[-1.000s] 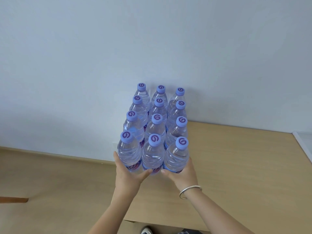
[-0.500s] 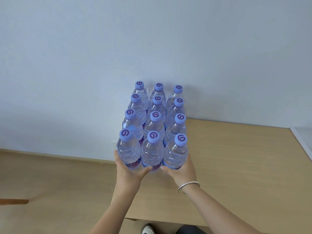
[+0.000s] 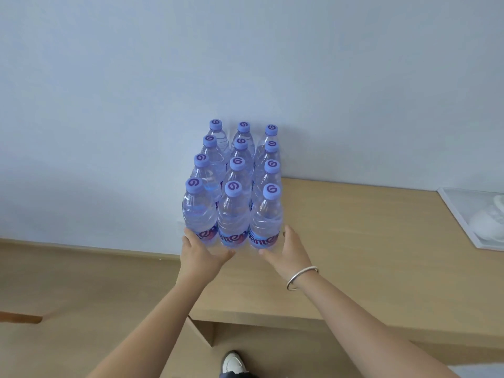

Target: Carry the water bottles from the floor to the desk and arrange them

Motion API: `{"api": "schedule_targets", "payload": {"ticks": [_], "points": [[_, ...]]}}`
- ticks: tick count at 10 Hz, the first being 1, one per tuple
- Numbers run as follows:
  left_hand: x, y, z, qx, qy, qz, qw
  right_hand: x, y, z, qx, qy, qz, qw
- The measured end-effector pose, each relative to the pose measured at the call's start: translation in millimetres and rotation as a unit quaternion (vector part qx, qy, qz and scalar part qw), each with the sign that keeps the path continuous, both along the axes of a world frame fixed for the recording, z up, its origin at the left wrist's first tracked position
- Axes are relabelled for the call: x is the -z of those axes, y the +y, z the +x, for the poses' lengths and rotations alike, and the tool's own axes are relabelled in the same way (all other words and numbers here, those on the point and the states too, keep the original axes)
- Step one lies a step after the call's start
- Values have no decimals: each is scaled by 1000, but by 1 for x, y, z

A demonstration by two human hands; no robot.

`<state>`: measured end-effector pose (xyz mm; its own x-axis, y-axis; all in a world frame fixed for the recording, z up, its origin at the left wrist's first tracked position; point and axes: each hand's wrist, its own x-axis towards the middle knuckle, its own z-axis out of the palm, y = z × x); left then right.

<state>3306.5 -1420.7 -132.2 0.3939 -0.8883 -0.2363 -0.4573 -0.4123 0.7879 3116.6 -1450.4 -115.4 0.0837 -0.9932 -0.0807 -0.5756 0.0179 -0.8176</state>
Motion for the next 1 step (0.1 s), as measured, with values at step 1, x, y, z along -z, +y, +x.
{"api": "schedule_targets", "payload": {"ticks": [1], "points": [[-6, 15, -12, 38, -103, 74, 991, 0, 17, -14, -31, 48, 7, 998]]}}
